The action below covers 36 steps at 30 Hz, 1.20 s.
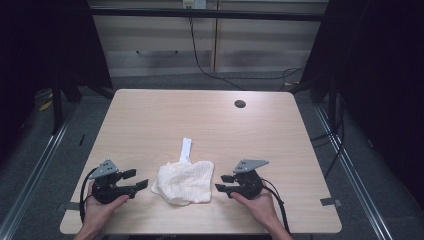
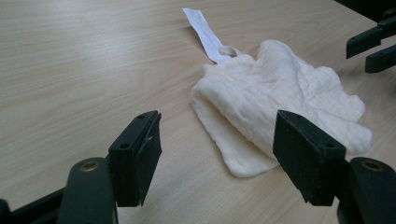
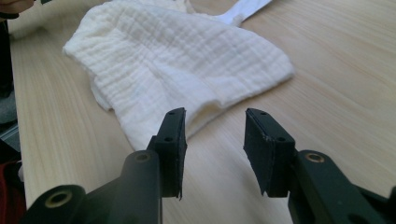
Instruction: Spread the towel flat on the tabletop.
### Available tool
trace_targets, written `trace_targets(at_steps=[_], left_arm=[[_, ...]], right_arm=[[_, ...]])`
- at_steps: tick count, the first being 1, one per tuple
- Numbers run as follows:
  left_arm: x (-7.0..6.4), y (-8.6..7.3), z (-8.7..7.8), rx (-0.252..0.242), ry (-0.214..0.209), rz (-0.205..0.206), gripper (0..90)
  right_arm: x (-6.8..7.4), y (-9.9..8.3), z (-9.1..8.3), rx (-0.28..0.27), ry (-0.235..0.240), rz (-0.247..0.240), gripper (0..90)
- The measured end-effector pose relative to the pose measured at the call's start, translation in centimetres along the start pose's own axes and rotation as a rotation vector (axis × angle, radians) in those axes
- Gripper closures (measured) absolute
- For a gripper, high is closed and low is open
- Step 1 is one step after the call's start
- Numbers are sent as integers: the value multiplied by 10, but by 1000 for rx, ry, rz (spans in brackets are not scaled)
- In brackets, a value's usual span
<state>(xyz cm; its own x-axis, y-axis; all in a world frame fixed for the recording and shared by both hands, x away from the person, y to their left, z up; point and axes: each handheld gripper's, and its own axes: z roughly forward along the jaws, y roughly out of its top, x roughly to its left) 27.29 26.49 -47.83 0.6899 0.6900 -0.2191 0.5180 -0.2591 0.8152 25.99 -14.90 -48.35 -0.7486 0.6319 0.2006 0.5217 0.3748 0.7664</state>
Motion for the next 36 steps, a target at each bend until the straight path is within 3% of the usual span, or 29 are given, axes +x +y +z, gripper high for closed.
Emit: trace_targets(at_steps=[3, 12, 17, 18, 24, 26, 36], left_arm=[[-1, 0, 2, 9, -2, 5, 321], [0, 0, 1, 10, 1, 1, 317], [2, -1, 0, 8, 4, -6, 315], [2, -1, 0, 8, 4, -6, 315], [2, -2, 0, 12, -2, -3, 315], [3, -2, 0, 15, -3, -1, 316], [2, -2, 1, 25, -15, 2, 316]], right_arm=[[1, 10, 17, 16, 26, -20, 614], [2, 25, 39, 40, 57, -56, 630], [1, 26, 53, 81, 77, -75, 639], [3, 24, 56, 108, 67, -100, 661], [7, 21, 58, 109, 48, -135, 808], [7, 20, 58, 105, 52, -123, 850], [1, 18, 52, 117, 40, -108, 869]])
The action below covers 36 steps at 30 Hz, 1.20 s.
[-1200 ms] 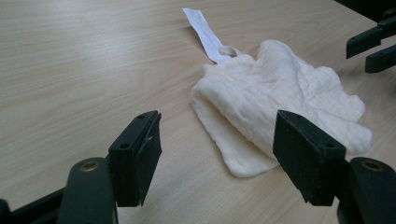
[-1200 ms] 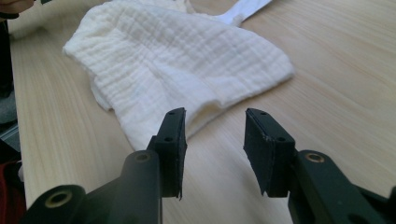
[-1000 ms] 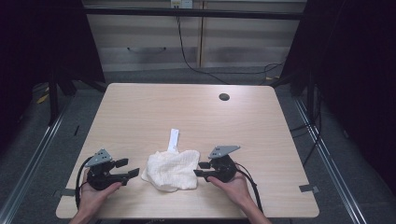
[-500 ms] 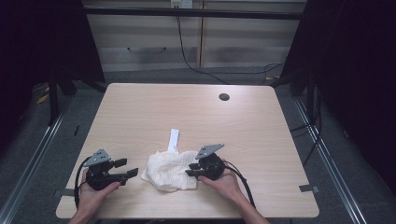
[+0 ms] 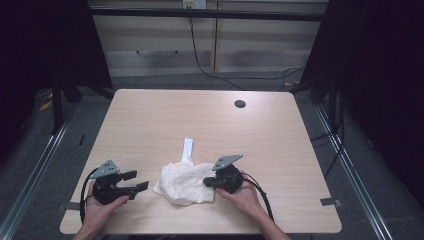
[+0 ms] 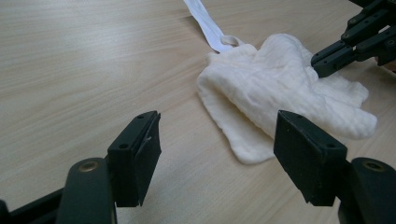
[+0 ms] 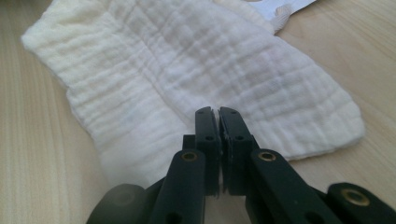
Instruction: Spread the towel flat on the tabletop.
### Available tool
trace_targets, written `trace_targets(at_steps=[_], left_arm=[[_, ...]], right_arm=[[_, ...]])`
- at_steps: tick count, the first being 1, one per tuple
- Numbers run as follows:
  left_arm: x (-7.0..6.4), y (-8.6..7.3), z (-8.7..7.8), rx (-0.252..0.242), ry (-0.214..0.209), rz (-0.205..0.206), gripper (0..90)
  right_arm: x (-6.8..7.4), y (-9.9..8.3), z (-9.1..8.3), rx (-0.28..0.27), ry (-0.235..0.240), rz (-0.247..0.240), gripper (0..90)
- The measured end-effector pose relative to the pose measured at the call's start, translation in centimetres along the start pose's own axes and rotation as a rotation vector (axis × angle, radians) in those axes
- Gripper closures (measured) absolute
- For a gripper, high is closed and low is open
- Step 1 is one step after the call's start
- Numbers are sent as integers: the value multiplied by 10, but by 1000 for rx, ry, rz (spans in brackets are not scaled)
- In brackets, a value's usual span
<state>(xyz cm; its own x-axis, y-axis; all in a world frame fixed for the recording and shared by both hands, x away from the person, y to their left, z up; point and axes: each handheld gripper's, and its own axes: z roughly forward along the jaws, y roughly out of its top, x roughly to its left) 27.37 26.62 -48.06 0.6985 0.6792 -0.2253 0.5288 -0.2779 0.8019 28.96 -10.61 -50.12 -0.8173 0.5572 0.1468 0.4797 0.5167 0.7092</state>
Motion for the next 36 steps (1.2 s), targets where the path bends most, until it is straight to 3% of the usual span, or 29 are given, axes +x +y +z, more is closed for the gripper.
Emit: trace_targets(at_steps=[25, 30, 33, 36], left_arm=[[2, 0, 2, 8, 15, -3, 315], [3, 0, 1, 2, 16, -9, 315], [3, 0, 1, 2, 15, -8, 315], [3, -1, 1, 3, 17, -9, 315]], right_arm=[[-27, -50, -61, 13, -93, 110, 856], [-28, -55, -67, -2, -92, 121, 768], [-31, -55, -73, -36, -82, 166, 741], [-36, -52, -84, -71, -117, 195, 724]])
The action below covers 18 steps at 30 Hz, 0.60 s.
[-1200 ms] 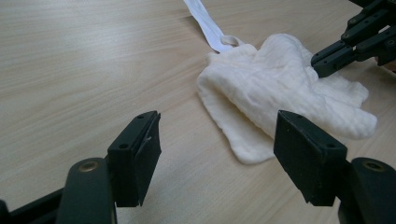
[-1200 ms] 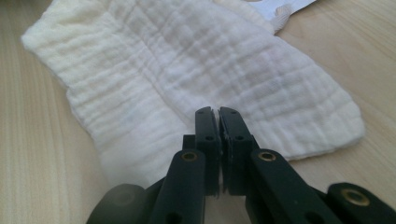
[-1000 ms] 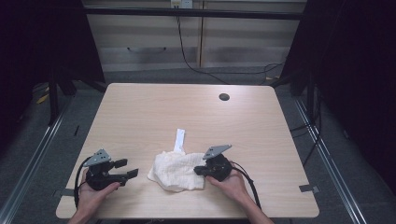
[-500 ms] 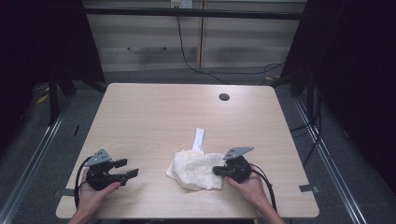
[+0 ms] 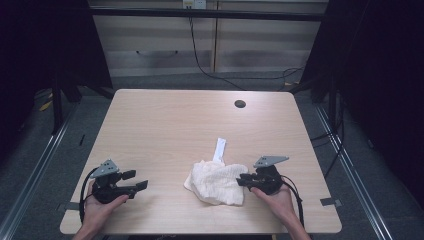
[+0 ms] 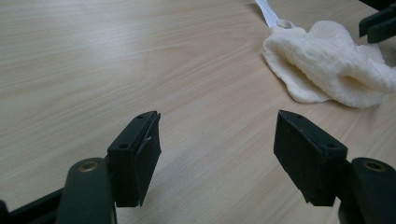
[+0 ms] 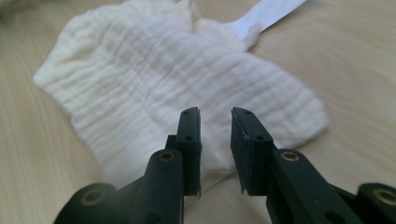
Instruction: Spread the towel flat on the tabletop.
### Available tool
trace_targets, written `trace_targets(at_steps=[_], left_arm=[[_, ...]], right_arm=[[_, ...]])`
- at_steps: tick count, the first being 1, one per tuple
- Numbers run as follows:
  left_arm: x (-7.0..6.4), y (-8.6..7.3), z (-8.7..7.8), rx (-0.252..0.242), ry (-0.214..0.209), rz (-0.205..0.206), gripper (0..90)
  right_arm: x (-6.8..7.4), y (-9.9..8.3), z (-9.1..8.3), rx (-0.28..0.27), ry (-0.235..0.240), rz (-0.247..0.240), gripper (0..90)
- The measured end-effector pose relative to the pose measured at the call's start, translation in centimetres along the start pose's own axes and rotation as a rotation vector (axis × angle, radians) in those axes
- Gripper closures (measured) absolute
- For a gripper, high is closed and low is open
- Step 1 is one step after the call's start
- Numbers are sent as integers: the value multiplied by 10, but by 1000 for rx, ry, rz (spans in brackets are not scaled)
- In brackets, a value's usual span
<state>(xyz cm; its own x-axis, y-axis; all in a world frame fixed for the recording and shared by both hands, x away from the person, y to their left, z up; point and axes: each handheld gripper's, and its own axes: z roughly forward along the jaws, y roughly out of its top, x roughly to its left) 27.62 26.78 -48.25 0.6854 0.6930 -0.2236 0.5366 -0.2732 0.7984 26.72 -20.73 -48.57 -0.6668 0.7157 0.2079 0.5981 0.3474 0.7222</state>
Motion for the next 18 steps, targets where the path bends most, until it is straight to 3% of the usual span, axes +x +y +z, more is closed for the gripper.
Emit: trace_targets(at_steps=[4, 8, 18], left_arm=[[0, 0, 0, -1, 3, -4, 314], [0, 0, 1, 4, 7, -3, 315], [1, -1, 0, 0, 9, -4, 313]], right_arm=[[-13, 5, -5, -16, -48, 29, 720], [-26, 15, -2, -8, -87, 22, 725], [-37, 18, 21, 14, -89, 8, 686]])
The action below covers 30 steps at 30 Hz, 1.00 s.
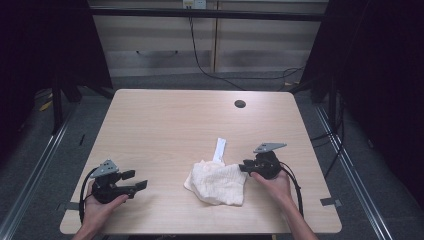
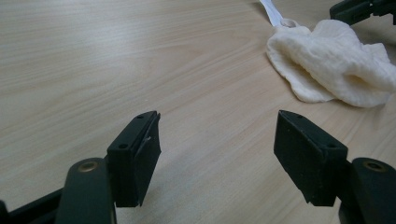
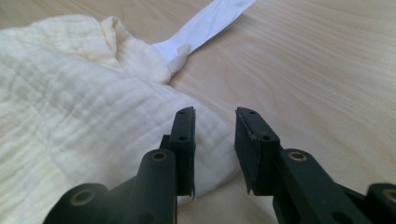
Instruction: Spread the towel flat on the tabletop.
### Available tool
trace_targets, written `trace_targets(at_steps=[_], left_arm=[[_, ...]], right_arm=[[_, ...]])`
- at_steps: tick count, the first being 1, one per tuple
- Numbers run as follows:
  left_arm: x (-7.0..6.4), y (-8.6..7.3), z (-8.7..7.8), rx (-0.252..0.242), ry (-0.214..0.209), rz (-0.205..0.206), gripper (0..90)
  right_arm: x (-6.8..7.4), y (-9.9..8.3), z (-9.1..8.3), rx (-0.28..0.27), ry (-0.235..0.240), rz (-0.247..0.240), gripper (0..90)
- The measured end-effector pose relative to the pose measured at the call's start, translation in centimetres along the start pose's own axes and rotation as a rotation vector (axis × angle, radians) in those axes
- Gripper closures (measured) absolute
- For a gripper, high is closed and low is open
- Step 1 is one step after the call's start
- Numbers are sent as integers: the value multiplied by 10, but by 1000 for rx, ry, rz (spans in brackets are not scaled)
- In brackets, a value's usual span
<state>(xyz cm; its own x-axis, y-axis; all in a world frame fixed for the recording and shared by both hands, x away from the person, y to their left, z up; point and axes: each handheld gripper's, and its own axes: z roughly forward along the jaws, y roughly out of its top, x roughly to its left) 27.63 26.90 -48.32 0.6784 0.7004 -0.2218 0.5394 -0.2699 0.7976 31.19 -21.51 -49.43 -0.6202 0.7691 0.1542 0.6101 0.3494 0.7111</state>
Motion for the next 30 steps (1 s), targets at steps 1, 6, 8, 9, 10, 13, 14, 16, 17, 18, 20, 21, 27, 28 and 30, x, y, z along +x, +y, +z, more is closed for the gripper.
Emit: trace_targets(at_steps=[1, 6, 8, 9, 10, 13, 14, 16, 17, 18, 20, 21, 27, 28, 30], left_arm=[[0, 0, 0, -1, -1, -1, 313], [-1, 0, 0, 3, -3, 1, 312], [-1, 0, 0, 2, -6, 3, 312], [-1, 0, 0, 1, -7, 3, 312], [-1, 0, 0, 2, -7, 3, 312], [-1, 0, -1, -1, -10, 2, 313], [-1, 0, -1, -1, -9, 3, 312], [-1, 0, -1, -2, -10, 4, 312], [-1, 0, -1, -1, -12, 4, 312], [-1, 0, -1, 0, -13, 6, 312], [-1, 0, -1, 0, -13, 7, 312], [-1, 0, -1, 0, -13, 5, 312], [0, 0, 0, 2, -10, 3, 312], [0, 0, 1, 6, -9, 5, 312], [-1, 0, 2, 10, -6, 7, 312]], right_arm=[[1, 0, 2, 9, -2, -5, 678], [2, -1, 3, 14, -25, -18, 646], [2, -2, 3, 18, -28, -26, 643], [2, -2, 4, 21, -29, -25, 643], [3, -3, 4, 23, -30, -25, 644], [5, -6, 6, 32, -41, -40, 645], [7, -5, 6, 36, -47, -47, 654], [7, -6, 6, 32, -32, -58, 731], [9, -6, 6, 32, -18, -53, 799], [9, -6, 6, 31, -16, -57, 814], [10, -6, 6, 33, -15, -55, 820], [9, -6, 6, 31, -4, -38, 828], [5, -1, 2, -2, 23, 5, 836], [5, 2, 0, -15, 28, 8, 836], [5, 8, -4, -36, 32, 8, 837]])
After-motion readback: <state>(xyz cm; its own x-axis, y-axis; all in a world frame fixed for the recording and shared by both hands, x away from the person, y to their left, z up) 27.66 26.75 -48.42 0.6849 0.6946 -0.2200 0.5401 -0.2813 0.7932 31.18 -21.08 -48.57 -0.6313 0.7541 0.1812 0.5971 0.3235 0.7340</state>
